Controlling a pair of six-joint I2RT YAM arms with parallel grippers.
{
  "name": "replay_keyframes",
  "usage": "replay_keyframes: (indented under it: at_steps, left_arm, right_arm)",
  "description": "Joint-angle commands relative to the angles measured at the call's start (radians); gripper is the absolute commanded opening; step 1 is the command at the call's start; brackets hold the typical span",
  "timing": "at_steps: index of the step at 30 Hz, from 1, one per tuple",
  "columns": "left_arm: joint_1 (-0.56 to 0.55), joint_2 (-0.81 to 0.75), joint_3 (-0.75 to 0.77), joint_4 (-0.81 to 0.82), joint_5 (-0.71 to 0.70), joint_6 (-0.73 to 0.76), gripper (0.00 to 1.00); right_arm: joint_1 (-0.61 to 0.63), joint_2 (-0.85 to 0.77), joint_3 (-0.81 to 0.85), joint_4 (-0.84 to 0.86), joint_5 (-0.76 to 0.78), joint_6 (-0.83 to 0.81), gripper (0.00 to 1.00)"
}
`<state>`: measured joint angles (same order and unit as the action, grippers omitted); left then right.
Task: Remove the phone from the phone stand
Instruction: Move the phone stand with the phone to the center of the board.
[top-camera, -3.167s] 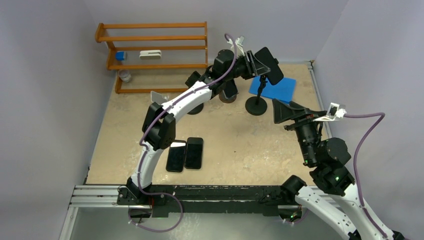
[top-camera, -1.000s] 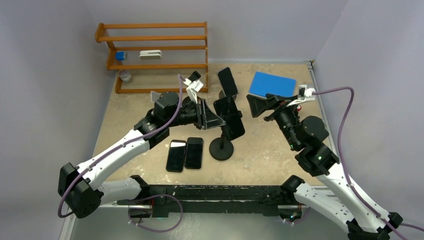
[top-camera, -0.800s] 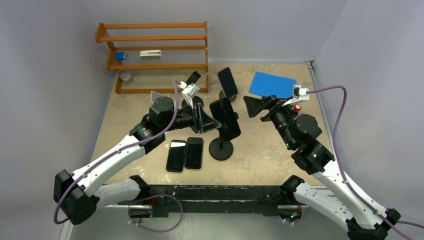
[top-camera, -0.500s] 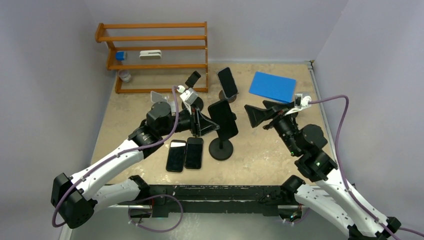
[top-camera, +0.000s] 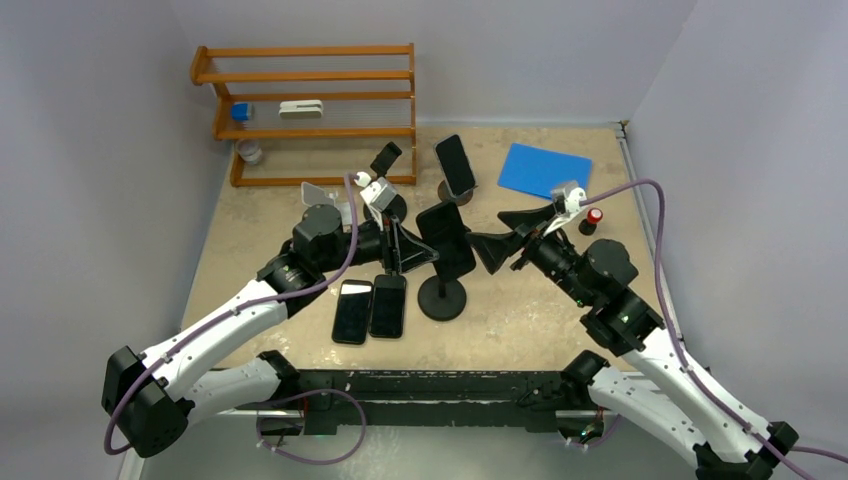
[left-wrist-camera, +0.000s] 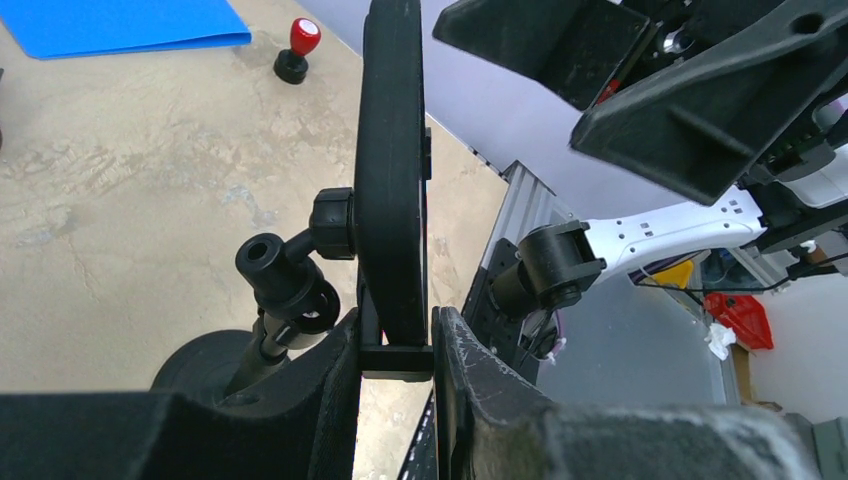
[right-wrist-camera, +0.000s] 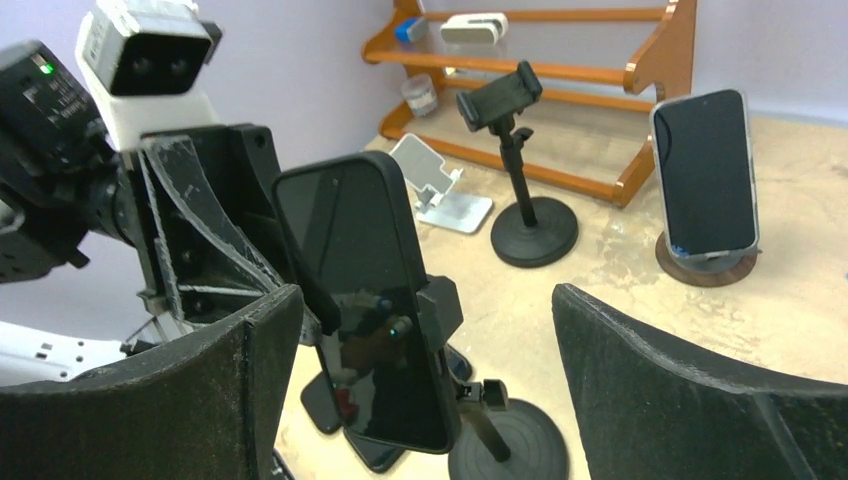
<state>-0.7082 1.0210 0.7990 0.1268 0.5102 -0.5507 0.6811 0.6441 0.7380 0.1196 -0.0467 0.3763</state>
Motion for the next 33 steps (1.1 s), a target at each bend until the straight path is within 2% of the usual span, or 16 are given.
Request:
replay_keyframes:
  at_steps: [1, 11, 18, 27, 28, 33]
  left_arm:
    - [0.000, 0.001, 0.049, 0.004, 0.035, -0.096, 0.00]
    - [0.004, 0.059, 0.068, -0.025, 0.110, -0.314, 0.00]
    - [0.025, 0.048, 0.092, -0.075, 0.120, -0.369, 0.00]
    - [0.027, 0.039, 0.094, -0.110, 0.108, -0.356, 0.00]
    - [0.027, 0.038, 0.094, -0.111, 0.108, -0.353, 0.01]
    - [0.027, 0.023, 0.097, -0.115, 0.099, -0.338, 0.22]
  right_arm:
    - [0.000, -0.008, 0.022, 0.021, -0.035, -0.030, 0.95]
    - [0.000, -0.046, 0.015, 0.010, -0.032, -0.012, 0.95]
    - [0.001, -0.070, 0.015, -0.008, -0.021, -0.006, 0.95]
    - [0.000, -0.069, 0.014, -0.024, -0.014, -0.011, 0.95]
    - [0.001, -0.067, 0.015, -0.027, -0.012, -0.012, 0.95]
    - [0.000, -0.061, 0.023, -0.038, -0.007, -0.019, 0.95]
